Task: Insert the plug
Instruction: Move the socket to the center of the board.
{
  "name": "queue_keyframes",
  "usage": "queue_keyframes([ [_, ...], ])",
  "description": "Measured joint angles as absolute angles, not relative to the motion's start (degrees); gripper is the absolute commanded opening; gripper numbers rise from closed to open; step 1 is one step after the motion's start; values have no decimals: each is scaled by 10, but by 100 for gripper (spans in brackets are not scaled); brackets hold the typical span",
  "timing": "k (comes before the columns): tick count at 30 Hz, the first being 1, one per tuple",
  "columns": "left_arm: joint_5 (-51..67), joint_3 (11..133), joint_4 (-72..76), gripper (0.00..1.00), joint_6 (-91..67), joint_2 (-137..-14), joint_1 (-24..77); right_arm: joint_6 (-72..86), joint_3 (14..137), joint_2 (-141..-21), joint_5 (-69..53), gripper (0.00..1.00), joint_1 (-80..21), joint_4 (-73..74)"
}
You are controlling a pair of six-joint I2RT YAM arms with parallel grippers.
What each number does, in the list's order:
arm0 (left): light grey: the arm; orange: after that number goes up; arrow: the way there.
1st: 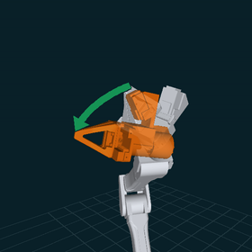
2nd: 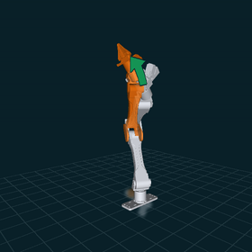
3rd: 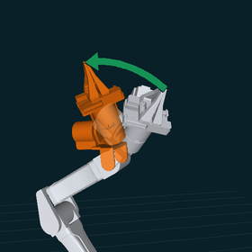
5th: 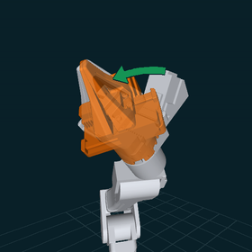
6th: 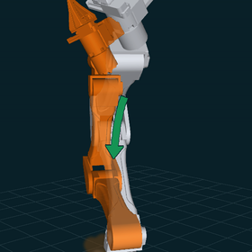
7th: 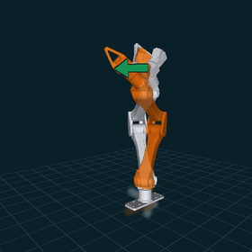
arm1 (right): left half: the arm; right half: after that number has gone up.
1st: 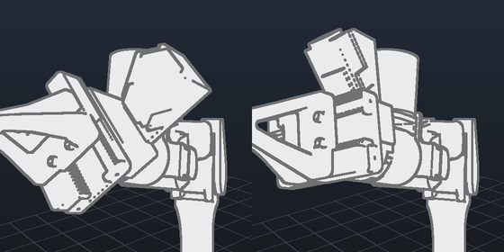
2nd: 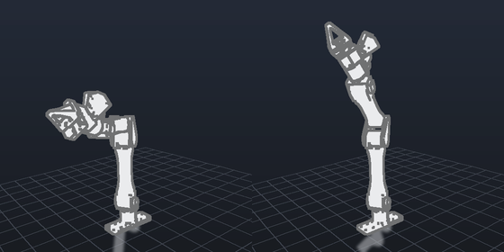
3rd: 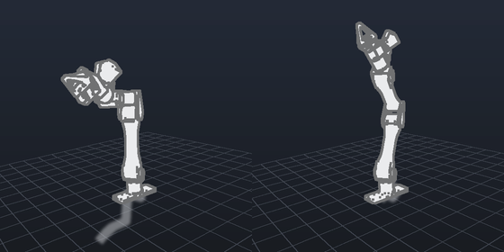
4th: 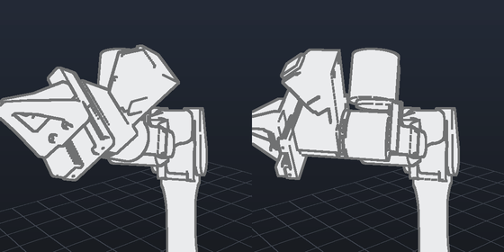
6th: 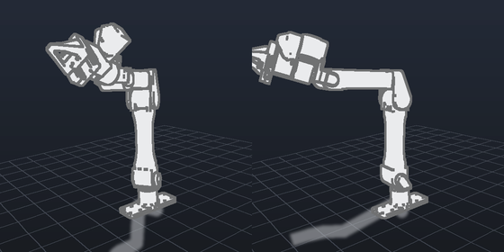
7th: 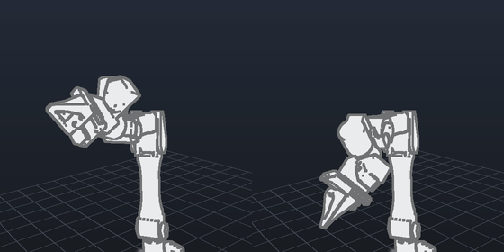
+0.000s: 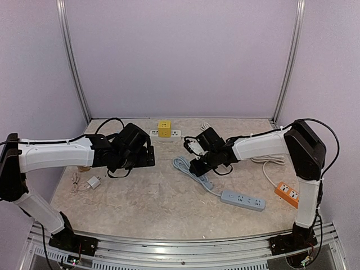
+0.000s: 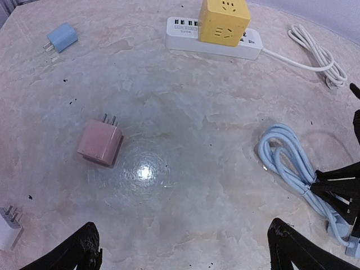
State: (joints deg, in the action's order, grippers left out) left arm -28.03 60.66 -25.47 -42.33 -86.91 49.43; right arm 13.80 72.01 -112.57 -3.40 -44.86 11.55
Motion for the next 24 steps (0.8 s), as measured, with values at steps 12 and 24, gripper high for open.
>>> queue_keyframes([
  [12, -310, 569, -278, 99, -482, -825, 467, 78, 875, -1227, -83, 30, -502, 131],
  [24, -307, 556, -279, 99, -497, -824, 463, 65, 837, -1197, -59, 65, -512, 147],
])
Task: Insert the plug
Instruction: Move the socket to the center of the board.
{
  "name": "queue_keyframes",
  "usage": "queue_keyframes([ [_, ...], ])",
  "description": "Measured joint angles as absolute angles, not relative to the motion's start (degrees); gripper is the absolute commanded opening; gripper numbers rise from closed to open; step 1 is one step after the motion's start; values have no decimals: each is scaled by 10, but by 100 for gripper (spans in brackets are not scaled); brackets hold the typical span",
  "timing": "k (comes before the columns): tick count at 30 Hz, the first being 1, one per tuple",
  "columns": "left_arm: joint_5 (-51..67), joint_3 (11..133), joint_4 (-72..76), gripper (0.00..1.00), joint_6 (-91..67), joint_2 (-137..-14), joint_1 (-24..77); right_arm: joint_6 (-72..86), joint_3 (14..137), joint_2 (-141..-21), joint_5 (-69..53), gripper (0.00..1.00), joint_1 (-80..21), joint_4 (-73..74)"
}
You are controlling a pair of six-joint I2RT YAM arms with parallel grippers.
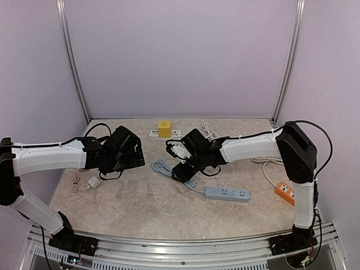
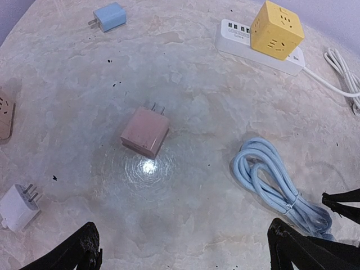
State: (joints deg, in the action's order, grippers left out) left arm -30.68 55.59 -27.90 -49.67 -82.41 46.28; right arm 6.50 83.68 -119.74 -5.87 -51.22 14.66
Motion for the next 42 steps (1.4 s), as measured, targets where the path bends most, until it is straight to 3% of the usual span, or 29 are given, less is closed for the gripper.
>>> queue_keyframes([
  [14, -271, 567, -246, 99, -425, -842, 462, 161, 573, -884, 44, 67, -512, 204],
  [26, -238, 801, -252, 99, -362, -1053, 481, 381, 397, -674, 156, 68, -512, 251],
  [33, -210, 835, -228, 99, -270, -1132, 508, 462, 349, -627, 176, 71, -512, 269],
  [42, -139, 801, -187, 99, -51, -1134, 526, 492, 318, -631, 158, 71, -513, 264],
])
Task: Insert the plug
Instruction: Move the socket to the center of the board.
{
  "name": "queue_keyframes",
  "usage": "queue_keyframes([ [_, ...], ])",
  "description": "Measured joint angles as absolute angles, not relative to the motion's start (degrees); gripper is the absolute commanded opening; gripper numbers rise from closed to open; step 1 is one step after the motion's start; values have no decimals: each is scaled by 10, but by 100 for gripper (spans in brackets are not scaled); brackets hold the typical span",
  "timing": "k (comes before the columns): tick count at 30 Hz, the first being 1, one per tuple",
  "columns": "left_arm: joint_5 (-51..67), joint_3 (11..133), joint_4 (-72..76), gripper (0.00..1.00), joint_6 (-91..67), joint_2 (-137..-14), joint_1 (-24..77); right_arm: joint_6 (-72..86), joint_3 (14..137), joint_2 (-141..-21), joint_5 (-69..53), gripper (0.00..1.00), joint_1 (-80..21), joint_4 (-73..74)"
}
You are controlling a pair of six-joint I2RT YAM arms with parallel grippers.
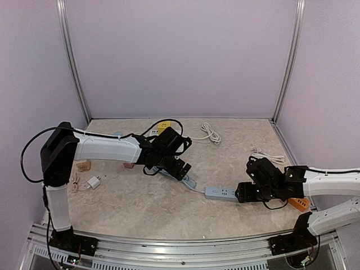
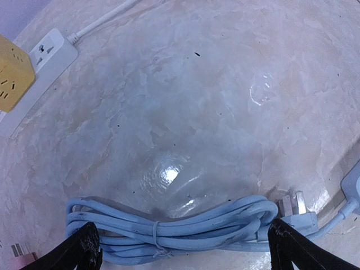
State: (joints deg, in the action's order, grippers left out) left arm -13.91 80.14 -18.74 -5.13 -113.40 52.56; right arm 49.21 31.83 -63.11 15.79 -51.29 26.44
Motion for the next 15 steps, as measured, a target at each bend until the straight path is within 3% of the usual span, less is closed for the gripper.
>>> queue_keyframes([
  [15, 50, 744, -166, 99, 303, -1080, 491, 496, 304, -651, 139, 72, -514, 247],
])
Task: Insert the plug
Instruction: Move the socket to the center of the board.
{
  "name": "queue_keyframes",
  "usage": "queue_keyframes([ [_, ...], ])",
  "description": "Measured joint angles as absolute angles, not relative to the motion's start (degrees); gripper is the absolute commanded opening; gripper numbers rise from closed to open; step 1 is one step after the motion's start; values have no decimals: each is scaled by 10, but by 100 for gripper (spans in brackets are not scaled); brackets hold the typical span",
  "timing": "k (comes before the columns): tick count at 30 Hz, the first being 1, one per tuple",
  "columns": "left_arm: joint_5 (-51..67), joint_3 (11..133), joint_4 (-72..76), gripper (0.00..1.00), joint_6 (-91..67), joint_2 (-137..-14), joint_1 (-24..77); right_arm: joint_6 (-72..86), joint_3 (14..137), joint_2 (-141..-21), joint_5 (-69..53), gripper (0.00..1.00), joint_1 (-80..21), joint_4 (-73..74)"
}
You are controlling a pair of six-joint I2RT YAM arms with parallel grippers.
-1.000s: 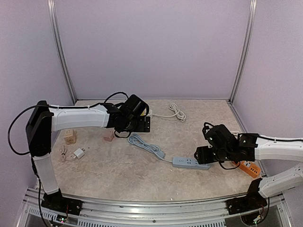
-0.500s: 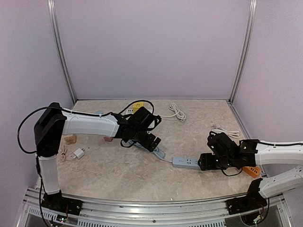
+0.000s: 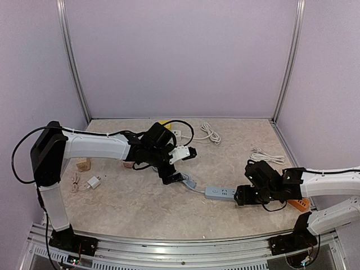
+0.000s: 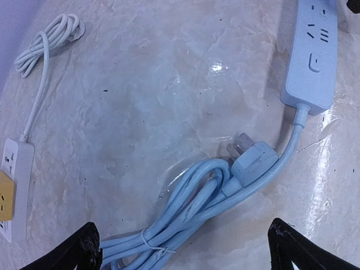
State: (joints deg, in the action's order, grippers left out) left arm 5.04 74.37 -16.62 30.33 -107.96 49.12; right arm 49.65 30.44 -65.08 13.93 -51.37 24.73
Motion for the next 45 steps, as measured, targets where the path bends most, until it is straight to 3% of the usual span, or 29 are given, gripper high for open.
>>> queue_keyframes([
  [8, 101, 808, -213, 98, 441, -1121, 453, 505, 299, -634, 140, 72, -514, 246],
  [13, 121, 810, -242, 92, 506, -1153, 451, 507, 299, -634, 140, 72, -514, 243],
  [28, 133, 857, -277, 47, 556, -1220, 449, 505, 302, -674, 139, 72, -514, 204],
  [39, 126, 845, -263, 42, 544, -1215, 444, 504, 338, -697, 140, 71, -536, 231],
  [45, 127, 842, -265, 34, 536, -1213, 435, 504, 390, -703, 138, 71, -584, 246],
])
